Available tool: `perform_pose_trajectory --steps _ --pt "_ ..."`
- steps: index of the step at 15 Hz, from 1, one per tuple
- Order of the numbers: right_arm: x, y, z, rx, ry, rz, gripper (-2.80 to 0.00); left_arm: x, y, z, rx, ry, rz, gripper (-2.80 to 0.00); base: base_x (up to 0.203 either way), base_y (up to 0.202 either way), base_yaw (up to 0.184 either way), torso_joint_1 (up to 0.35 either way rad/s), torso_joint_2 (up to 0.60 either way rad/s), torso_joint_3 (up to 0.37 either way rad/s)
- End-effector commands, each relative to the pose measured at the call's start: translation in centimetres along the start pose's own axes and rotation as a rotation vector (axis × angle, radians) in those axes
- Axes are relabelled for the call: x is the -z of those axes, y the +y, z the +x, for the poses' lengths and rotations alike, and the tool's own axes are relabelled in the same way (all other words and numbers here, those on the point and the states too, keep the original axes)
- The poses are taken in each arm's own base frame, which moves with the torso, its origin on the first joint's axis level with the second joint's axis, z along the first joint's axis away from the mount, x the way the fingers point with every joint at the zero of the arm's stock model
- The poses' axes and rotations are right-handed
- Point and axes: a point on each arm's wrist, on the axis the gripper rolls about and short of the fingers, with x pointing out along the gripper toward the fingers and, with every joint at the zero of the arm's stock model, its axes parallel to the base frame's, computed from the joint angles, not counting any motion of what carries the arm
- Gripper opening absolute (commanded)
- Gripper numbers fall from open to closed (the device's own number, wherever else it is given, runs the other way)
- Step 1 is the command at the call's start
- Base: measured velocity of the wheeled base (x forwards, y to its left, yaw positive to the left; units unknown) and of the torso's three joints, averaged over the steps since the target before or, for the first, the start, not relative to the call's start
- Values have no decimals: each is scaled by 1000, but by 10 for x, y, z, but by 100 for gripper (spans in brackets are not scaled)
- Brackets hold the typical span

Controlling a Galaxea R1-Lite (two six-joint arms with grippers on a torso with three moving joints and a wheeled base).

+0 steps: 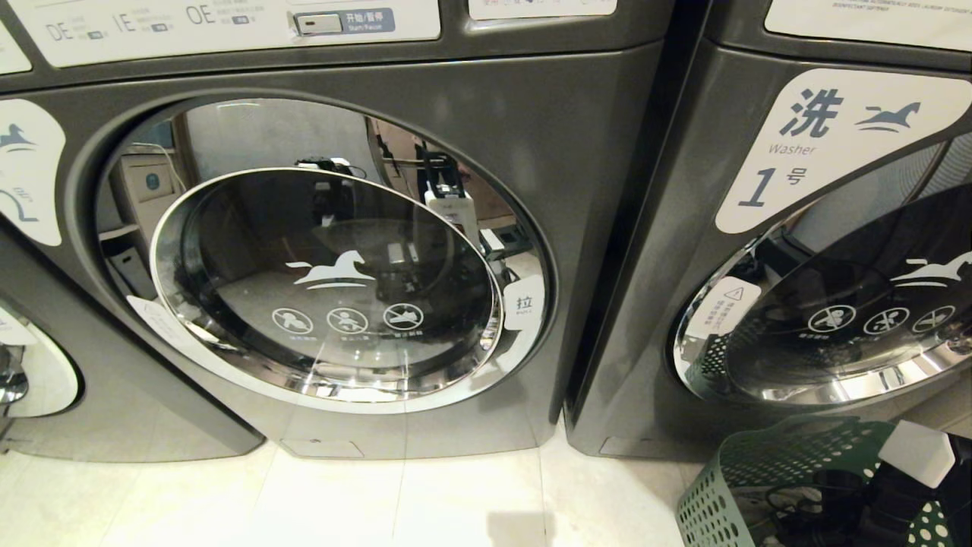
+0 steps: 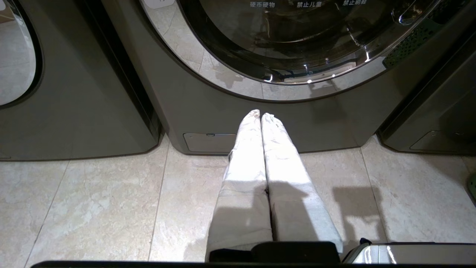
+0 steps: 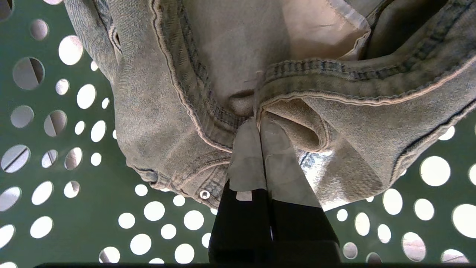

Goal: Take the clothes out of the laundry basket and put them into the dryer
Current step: Take the clothes out of the basket

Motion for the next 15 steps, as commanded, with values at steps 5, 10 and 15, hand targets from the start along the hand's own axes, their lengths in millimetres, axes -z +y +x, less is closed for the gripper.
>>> perform_pose_trajectory --steps 5,10,15 --pt "3 -2 0 -6 20 -55 0 0 0 0 0 0 0 -280 0 0 0 0 0 0" --pt "11 -9 -1 42 88 -29 0 0 0 0 0 0 0 -280 0 0 0 0 0 0" --pt "10 -6 1 24 105 24 0 0 0 0 0 0 0 -280 0 0 0 0 0 0"
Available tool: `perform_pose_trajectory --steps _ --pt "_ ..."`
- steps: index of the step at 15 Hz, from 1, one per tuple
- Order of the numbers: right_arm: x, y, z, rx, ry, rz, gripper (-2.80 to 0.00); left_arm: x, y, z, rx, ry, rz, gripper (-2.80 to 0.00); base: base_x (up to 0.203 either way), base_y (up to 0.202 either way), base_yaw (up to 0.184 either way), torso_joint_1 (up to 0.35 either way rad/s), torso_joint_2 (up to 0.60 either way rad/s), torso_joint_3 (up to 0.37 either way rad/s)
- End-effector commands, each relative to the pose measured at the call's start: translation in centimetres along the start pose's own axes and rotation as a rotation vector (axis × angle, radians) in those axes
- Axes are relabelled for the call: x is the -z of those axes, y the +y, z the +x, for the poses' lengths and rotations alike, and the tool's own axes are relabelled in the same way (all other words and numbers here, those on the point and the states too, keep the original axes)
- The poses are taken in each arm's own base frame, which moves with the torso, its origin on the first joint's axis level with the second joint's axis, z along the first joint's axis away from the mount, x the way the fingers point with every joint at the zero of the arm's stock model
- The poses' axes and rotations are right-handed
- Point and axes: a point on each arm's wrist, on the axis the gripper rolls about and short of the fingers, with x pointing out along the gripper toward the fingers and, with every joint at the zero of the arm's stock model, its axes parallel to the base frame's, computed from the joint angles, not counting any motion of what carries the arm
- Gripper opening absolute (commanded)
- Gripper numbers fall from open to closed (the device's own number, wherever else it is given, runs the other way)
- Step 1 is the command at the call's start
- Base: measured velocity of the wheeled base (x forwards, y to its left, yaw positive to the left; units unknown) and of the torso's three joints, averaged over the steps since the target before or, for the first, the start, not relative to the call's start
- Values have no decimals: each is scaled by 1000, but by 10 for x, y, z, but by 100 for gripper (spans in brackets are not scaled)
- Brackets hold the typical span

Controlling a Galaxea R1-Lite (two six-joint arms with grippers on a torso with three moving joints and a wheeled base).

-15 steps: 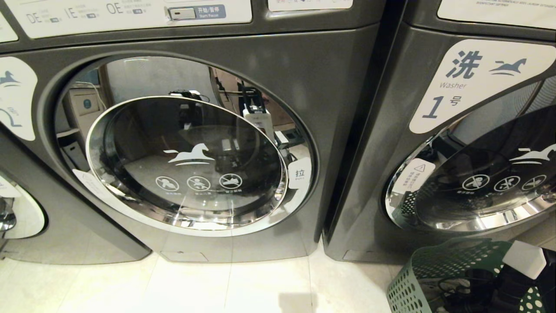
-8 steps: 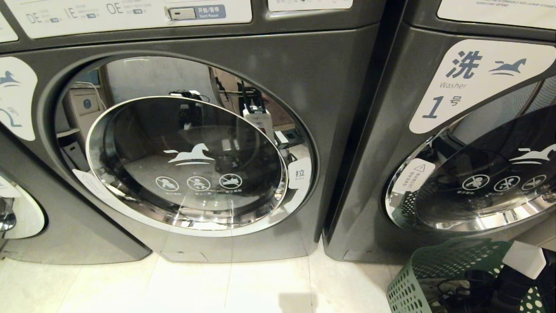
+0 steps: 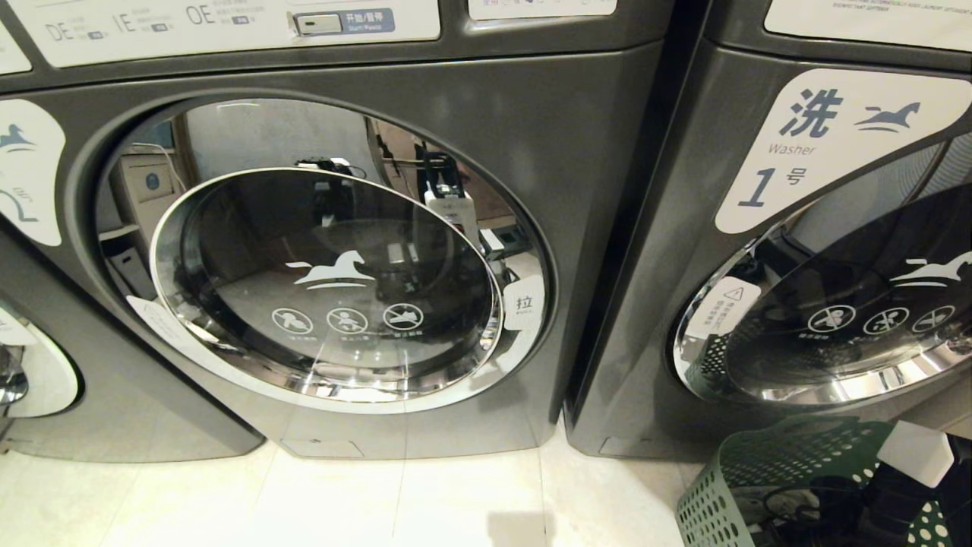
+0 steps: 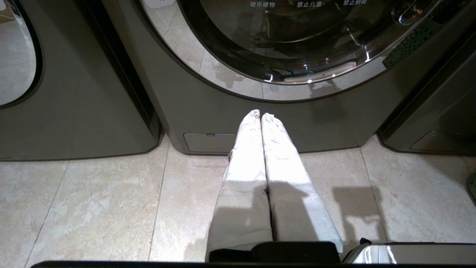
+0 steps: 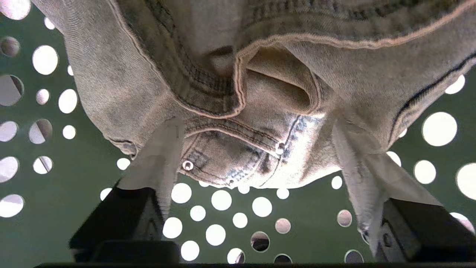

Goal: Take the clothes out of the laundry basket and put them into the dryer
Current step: Take the clothes out of the basket

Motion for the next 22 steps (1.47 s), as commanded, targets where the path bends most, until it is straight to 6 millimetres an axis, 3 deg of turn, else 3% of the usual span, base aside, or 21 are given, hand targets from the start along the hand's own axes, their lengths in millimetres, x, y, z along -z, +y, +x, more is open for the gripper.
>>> perform_pose_trajectory --steps 1,7,8,22 --pt "1 1 1 -3 2 -2 0 0 0 0 0 0 0 -280 0 0 0 0 0 0" --pt "-1 7 2 -60 -62 -32 0 0 0 0 0 0 0 -280 0 0 0 0 0 0" --pt "-3 8 2 -76 -74 -38 -280 0 0 0 0 0 0 -280 0 0 0 0 0 0" --pt "1 -3 -1 -40 -46 -4 -280 0 0 0 0 0 0 -280 0 0 0 0 0 0"
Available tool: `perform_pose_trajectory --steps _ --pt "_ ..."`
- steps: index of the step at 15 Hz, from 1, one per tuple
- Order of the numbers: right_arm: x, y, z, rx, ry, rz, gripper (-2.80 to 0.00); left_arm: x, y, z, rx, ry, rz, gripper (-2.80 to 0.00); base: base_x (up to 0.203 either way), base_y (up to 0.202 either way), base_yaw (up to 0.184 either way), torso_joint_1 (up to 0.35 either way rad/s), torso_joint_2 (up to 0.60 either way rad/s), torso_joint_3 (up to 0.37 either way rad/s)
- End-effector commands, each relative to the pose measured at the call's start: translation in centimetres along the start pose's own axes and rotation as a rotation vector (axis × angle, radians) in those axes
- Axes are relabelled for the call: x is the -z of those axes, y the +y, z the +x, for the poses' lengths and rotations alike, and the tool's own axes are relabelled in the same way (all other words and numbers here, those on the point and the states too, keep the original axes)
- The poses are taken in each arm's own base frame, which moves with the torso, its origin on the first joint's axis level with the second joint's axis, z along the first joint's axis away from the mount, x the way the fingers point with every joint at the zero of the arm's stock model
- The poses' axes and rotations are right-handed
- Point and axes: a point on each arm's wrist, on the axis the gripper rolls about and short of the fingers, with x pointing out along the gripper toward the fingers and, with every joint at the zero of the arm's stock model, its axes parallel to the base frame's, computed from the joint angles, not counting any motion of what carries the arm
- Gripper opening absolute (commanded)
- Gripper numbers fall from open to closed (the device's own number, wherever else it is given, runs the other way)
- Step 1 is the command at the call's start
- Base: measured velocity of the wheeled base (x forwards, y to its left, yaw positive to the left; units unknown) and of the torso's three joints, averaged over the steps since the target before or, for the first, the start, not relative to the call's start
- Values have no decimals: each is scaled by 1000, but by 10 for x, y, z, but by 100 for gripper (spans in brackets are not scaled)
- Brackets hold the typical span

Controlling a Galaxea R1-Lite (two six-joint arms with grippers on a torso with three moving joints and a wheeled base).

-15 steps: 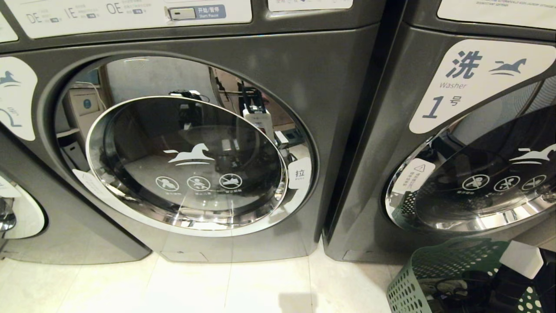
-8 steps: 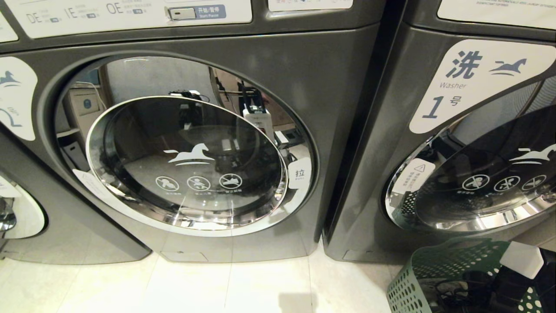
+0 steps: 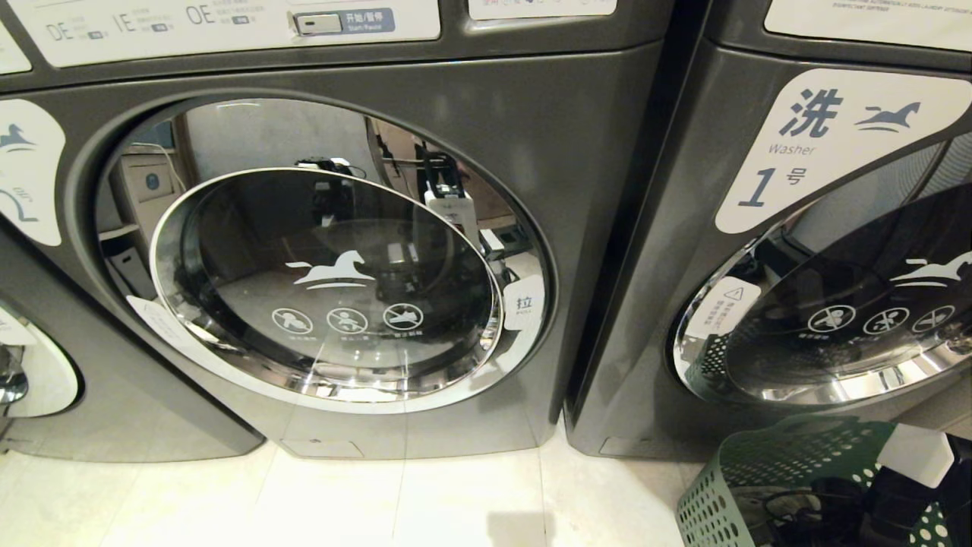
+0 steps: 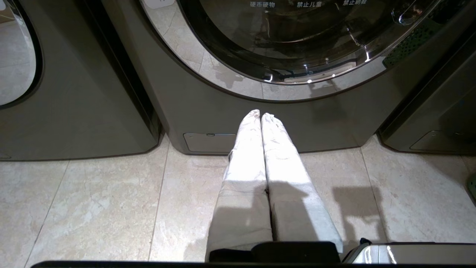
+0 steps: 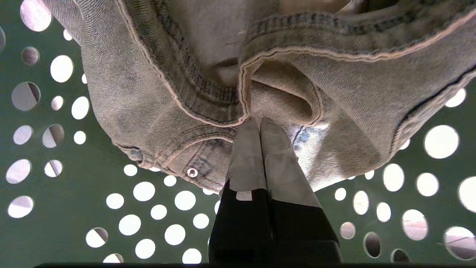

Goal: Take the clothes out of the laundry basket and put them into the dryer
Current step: Take the clothes out of the basket

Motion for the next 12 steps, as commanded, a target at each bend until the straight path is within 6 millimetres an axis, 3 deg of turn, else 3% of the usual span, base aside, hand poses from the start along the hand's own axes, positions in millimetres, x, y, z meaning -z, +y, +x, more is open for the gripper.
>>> perform_pose_trajectory --steps 1,3,5,7,9,10,12 --pt "-3 4 -3 -11 -5 -11 -280 0 0 0 0 0 0 -280 0 0 0 0 0 0" --pt "-3 15 -14 -18 0 -56 -280 0 0 0 0 0 0 -280 0 0 0 0 0 0" --pt "16 15 -18 24 70 -251 -280 0 0 0 0 0 0 -280 0 0 0 0 0 0" --pt "33 35 -11 8 93 -355 -280 0 0 0 0 0 0 -280 0 0 0 0 0 0" --pt "28 60 -7 -90 91 -319 -280 0 0 0 0 0 0 -280 0 0 0 0 0 0" --pt "25 69 -5 -130 98 -288 0 0 0 0 0 0 0 -280 0 0 0 0 0 0" --pt "17 82 9 -179 71 -252 0 0 0 0 0 0 0 -280 0 0 0 0 0 0"
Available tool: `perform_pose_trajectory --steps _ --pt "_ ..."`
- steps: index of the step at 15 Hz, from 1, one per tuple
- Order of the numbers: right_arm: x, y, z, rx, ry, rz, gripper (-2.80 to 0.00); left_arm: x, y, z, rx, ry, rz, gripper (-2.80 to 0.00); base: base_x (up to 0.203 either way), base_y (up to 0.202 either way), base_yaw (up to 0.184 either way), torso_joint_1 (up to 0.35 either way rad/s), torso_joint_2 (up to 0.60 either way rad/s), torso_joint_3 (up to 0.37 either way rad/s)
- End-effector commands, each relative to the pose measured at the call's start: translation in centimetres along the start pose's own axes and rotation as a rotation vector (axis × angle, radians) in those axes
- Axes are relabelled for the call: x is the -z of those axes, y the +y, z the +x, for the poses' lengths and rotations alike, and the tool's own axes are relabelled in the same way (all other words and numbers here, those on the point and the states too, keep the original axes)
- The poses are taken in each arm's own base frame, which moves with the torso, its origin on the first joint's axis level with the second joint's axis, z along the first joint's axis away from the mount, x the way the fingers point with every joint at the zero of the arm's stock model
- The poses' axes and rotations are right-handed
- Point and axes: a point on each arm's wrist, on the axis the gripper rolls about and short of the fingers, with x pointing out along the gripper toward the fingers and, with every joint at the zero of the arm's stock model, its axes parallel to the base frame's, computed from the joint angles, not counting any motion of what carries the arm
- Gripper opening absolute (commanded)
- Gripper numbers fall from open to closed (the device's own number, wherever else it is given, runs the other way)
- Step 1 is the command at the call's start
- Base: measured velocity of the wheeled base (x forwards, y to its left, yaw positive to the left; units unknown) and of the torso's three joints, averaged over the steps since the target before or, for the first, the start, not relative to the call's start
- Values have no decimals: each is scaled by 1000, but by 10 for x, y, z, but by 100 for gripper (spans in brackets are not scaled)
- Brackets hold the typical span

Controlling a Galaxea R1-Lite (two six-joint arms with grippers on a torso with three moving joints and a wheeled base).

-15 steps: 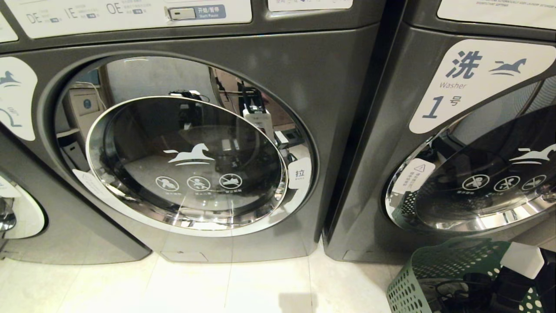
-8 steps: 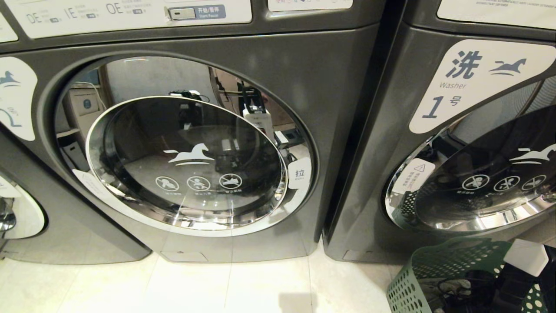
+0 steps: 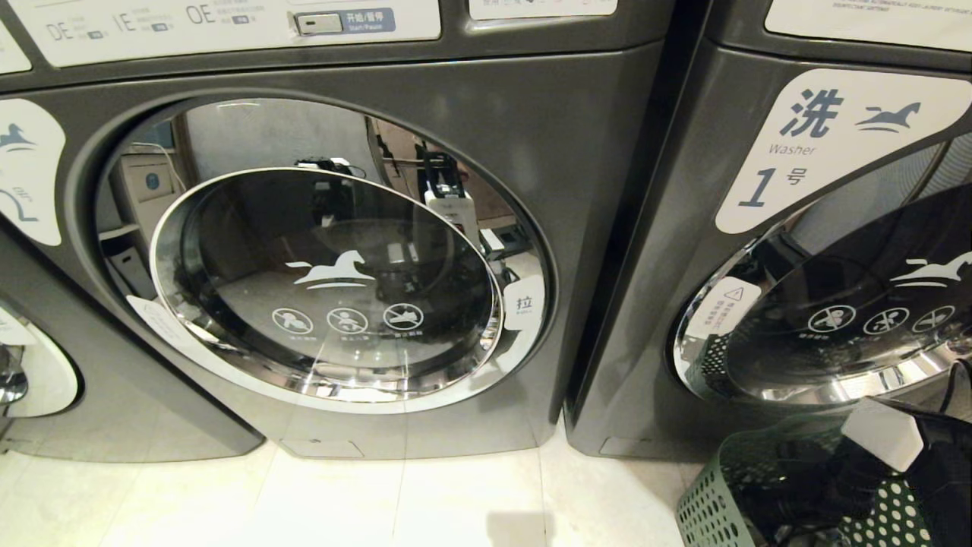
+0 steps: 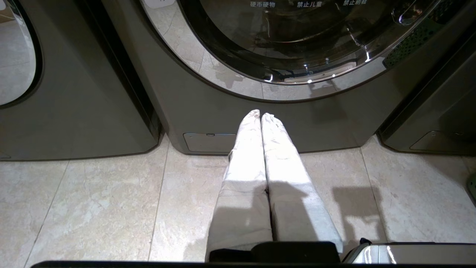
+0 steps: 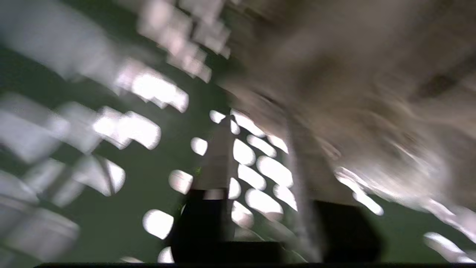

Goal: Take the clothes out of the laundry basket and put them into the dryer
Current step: Take the clothes out of the basket

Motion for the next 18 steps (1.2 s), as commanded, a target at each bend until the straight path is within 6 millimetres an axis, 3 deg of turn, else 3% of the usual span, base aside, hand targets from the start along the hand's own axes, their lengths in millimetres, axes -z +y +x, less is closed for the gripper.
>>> perform_pose_trajectory --steps 1,9,14,18 --pt "-8 8 17 -39 -27 34 0 0 0 0 0 0 0 -280 0 0 0 0 0 0" --pt "0 6 20 -44 36 328 0 0 0 0 0 0 0 -280 0 0 0 0 0 0" --pt "9 -33 9 74 70 410 0 0 0 0 0 0 0 -280 0 0 0 0 0 0" --pt "1 -55 -2 139 -2 416 0 0 0 0 0 0 0 -280 0 0 0 0 0 0"
